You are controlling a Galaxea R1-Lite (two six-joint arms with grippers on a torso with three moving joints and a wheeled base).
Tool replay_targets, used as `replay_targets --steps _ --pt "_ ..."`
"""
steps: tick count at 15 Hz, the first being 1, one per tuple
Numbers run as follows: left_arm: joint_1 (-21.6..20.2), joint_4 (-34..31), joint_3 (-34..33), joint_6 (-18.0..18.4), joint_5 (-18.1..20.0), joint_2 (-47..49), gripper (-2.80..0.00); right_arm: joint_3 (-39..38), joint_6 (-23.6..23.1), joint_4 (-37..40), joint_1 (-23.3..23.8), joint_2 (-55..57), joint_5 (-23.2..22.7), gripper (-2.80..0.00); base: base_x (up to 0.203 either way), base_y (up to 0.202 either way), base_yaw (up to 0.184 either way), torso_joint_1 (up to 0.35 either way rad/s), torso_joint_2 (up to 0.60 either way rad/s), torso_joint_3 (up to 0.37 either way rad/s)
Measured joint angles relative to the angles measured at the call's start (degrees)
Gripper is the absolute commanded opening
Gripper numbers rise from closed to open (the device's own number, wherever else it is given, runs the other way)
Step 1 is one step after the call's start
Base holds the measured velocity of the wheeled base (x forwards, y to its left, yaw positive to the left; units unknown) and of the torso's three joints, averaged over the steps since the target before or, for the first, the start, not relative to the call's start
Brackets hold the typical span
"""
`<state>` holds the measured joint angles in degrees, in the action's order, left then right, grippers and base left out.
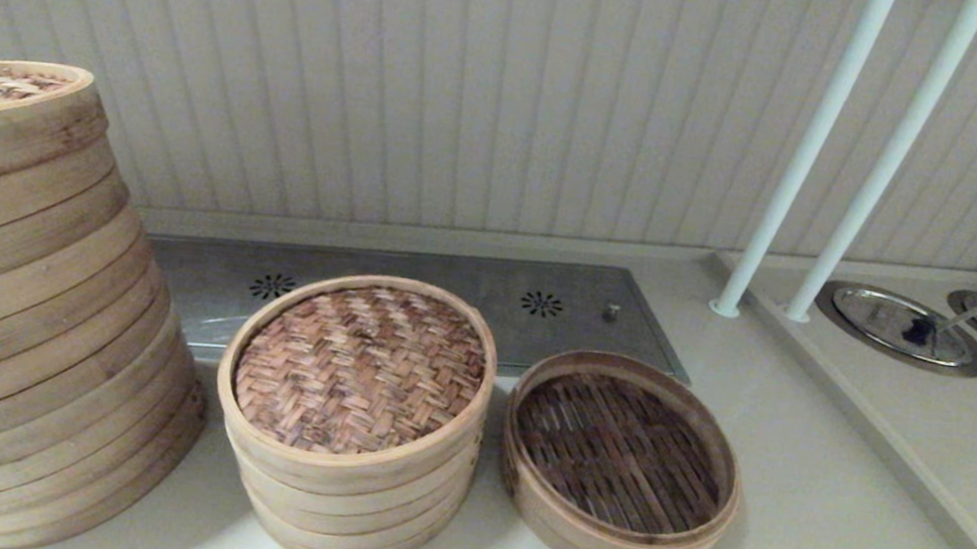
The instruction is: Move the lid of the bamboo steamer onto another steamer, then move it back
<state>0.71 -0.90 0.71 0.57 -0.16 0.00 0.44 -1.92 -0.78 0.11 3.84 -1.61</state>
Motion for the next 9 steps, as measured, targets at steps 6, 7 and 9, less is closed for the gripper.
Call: replay_targets --steps 6,7,9 --pt "0.0 0.0 0.0 0.0 0.0 0.0 -2.80 -0.4 2.2 1.0 0.0 -3.7 1.3 -2.80 0.000 0.000 0.000 0.000 0.00 0.000" --pt "0.0 0.0 0.0 0.0 0.0 0.0 -2.80 -0.4 2.7 1.0 0.0 -3.8 1.8 -2.80 0.000 0.000 0.000 0.000 0.00 0.000" --pt "0.0 0.0 0.0 0.0 0.0 0.0 -2.80 -0.4 3.1 1.0 -0.1 -3.8 2.3 -2.80 0.000 0.000 0.000 0.000 0.00 0.000"
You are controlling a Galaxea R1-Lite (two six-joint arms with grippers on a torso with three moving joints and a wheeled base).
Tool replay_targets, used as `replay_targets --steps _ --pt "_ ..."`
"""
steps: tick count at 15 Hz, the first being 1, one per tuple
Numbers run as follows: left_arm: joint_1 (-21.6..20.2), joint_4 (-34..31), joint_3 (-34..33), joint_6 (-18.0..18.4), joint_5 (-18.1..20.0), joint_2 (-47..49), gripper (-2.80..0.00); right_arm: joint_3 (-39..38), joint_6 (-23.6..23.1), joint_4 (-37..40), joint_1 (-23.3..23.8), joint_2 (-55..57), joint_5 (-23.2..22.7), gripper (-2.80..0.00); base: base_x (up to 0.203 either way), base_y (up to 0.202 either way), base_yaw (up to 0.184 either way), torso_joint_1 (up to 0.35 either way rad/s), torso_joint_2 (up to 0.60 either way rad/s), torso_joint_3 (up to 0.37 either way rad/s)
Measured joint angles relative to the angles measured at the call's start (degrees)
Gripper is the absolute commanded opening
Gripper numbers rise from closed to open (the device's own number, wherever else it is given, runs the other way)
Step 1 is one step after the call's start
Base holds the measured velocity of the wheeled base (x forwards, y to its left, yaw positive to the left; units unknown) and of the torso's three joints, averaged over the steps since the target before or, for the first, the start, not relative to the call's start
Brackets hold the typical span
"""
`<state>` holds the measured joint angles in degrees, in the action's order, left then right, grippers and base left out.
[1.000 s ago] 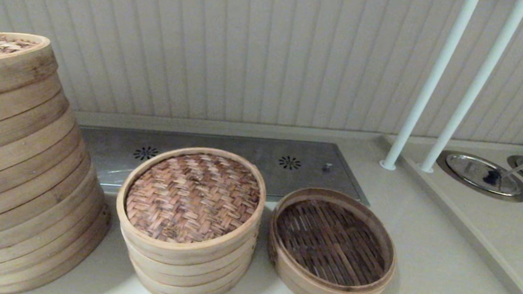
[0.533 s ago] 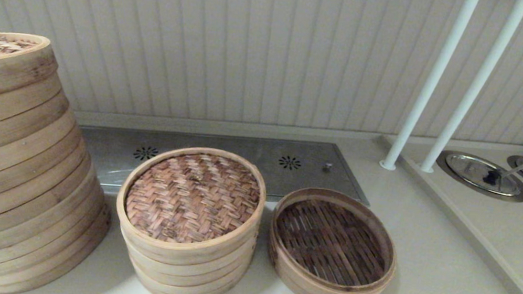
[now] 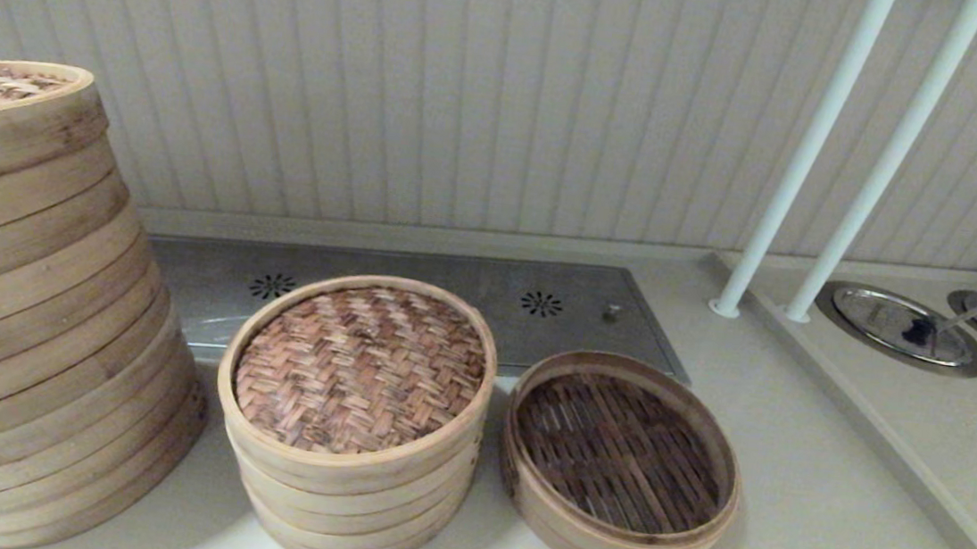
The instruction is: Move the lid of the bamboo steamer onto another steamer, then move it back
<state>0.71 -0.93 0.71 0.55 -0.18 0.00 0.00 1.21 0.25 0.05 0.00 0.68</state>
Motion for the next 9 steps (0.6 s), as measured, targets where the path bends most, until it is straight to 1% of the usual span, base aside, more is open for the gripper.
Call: replay_targets --steps 9 --pt "0.0 0.0 0.0 0.0 0.0 0.0 -2.80 0.0 0.1 0.1 0.0 0.0 0.0 -2.80 0.000 0.000 0.000 0.000 0.00 0.000"
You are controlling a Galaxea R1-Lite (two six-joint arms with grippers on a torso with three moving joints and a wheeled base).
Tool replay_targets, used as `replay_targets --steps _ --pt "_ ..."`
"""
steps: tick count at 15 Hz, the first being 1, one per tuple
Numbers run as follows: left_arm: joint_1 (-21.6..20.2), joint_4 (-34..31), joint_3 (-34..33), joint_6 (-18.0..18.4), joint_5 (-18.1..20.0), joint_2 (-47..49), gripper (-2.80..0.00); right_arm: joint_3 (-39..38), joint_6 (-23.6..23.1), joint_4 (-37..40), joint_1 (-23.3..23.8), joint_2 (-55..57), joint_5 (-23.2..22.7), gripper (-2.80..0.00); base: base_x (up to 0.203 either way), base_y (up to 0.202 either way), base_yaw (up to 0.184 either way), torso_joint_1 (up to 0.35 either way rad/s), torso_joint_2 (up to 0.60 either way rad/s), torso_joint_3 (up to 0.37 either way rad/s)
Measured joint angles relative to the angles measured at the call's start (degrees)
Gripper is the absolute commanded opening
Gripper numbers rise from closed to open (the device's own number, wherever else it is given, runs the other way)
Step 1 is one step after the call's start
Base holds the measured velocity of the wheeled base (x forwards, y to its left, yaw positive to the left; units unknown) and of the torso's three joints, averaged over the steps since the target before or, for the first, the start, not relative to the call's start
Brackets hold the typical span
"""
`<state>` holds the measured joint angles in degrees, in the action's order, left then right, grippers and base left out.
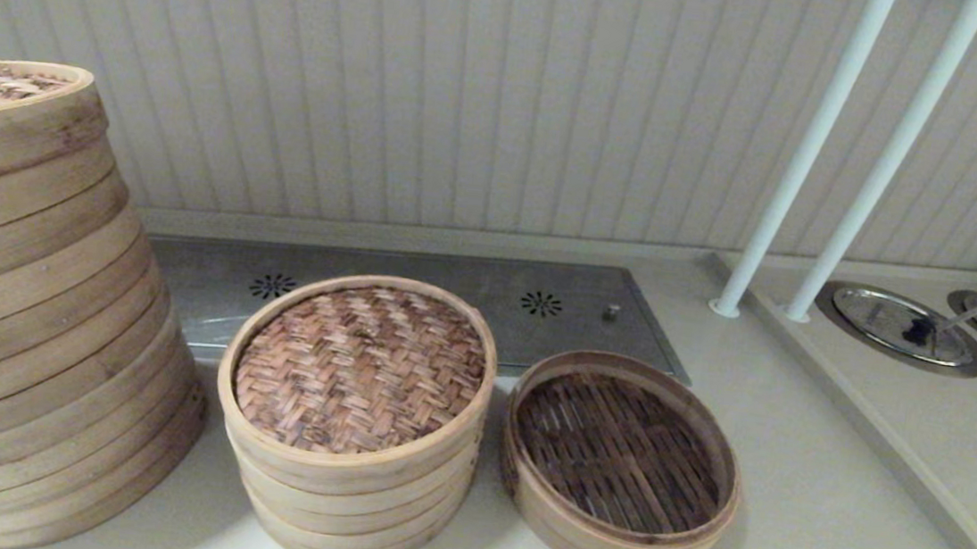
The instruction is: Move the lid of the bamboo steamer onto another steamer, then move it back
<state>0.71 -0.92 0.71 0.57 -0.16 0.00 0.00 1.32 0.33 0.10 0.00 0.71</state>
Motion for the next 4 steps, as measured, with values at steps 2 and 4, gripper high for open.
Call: replay_targets --steps 2,4 --pt "0.0 0.0 0.0 0.0 0.0 0.0 -2.80 0.0 0.0 0.0 0.0 0.0 0.0 -2.80 0.000 0.000 0.000 0.000 0.00 0.000" --pt "0.0 0.0 0.0 0.0 0.0 0.0 -2.80 0.0 0.0 0.0 0.0 0.0 0.0 -2.80 0.000 0.000 0.000 0.000 0.00 0.000"
